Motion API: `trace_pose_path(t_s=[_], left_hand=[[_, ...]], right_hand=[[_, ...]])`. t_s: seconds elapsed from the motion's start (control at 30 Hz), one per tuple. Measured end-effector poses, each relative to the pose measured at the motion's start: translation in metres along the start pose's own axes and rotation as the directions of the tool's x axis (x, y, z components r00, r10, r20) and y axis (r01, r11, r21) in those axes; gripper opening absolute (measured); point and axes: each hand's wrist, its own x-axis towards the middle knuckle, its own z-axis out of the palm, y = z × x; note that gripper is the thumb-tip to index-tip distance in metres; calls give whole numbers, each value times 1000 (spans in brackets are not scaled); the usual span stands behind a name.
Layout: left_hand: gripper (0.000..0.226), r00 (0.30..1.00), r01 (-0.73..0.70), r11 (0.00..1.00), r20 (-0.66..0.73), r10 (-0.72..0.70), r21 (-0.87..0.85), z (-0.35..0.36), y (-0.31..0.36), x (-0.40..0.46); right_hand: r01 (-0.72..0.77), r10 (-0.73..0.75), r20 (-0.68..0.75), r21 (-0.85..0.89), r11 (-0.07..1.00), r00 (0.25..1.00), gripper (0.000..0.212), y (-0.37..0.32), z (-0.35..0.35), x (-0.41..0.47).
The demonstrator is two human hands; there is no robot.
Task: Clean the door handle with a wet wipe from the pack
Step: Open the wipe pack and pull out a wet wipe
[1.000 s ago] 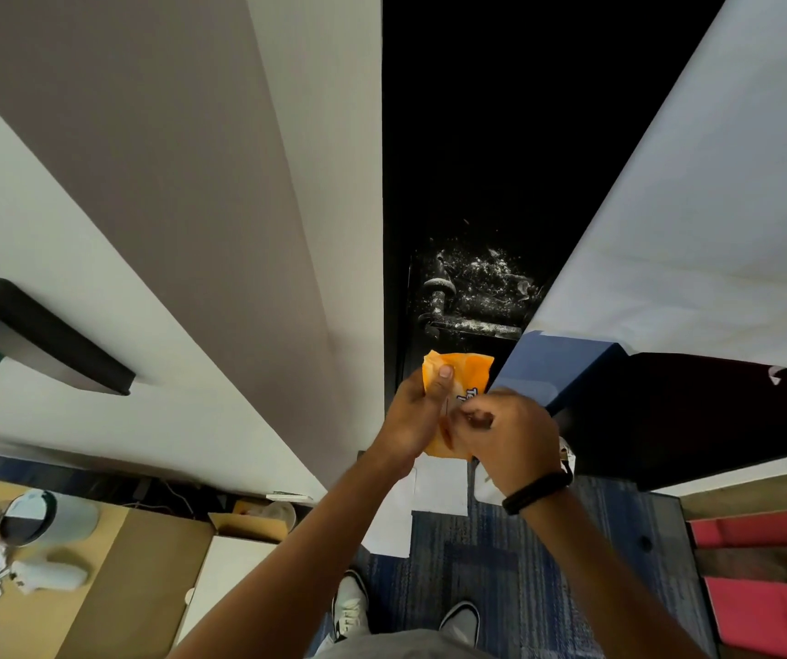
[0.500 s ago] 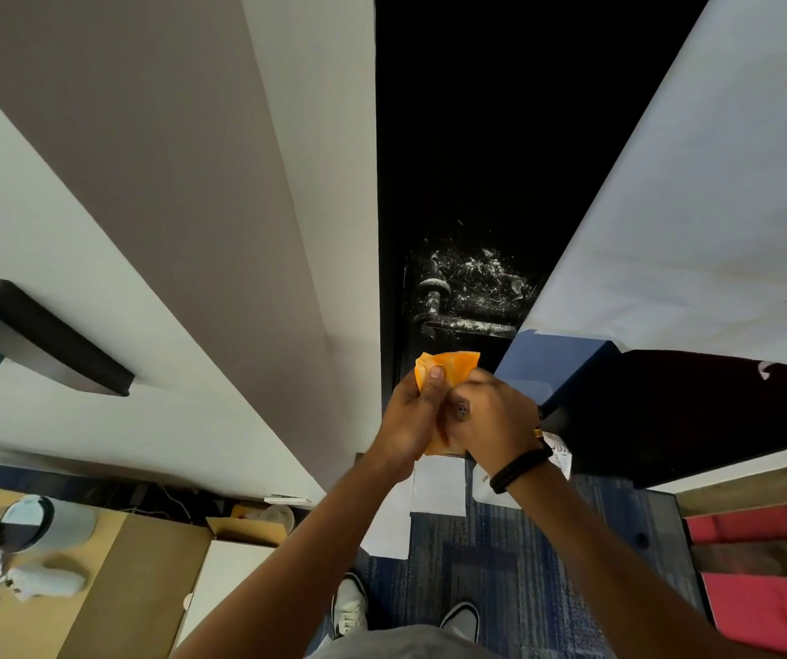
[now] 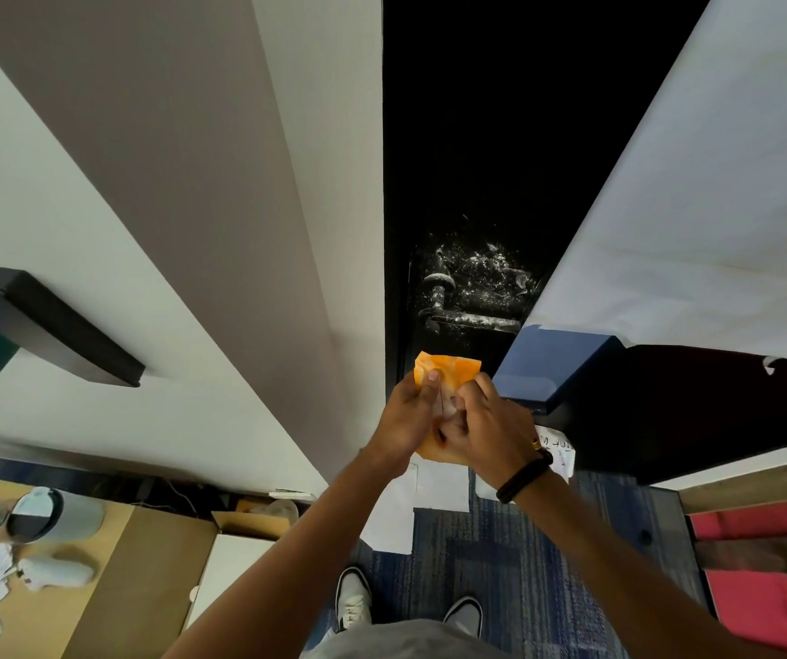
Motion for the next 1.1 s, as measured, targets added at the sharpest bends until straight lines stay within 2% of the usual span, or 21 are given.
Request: trace_pose_path(t_s=[0.17,0.37,0.43,0.53,0.6,0.7,0.77,0.83,0.93,1.1], left_hand=[[36,1000,23,999,4,-23,-23,-2,-12,7],[28,999,-6,1000,-41,6,3,2,-16,14],[28,999,-12,1000,-48,12,-12,-2,-17,16],[42,999,-38,999,-37,38,-3,-3,-21,19],[45,996,-80,996,-43,81,27,-2,-21,19],[33,984,-159,982,-62,166,101,0,-20,19],[30,975,-205,968,-59,215,143,3,-21,19],[34,966,-235,957,-68,249,172,6,-25,19],[37,952,-264,948,-109,285,177,9,-28,17],[34,924,-274,951,-236,301,140,7,-31,20]], right_hand=[[-96,104,-28,214,972,994,16,-5,-6,-9],[-169,195,-32,376,911,980,25,-4,-5,-16],[-151,174,-41,332,931,984,28,-2,-10,-11],[-113,117,-4,216,970,993,24,0,-13,-1],[-115,119,-4,233,966,993,21,-1,-13,3],[-240,240,37,284,928,970,54,0,-18,10],[-253,245,66,203,946,967,59,2,-21,15],[-193,181,91,154,969,979,55,4,-21,19],[-123,104,102,204,971,989,46,5,-18,21],[-166,150,77,291,942,986,32,-3,-22,15]])
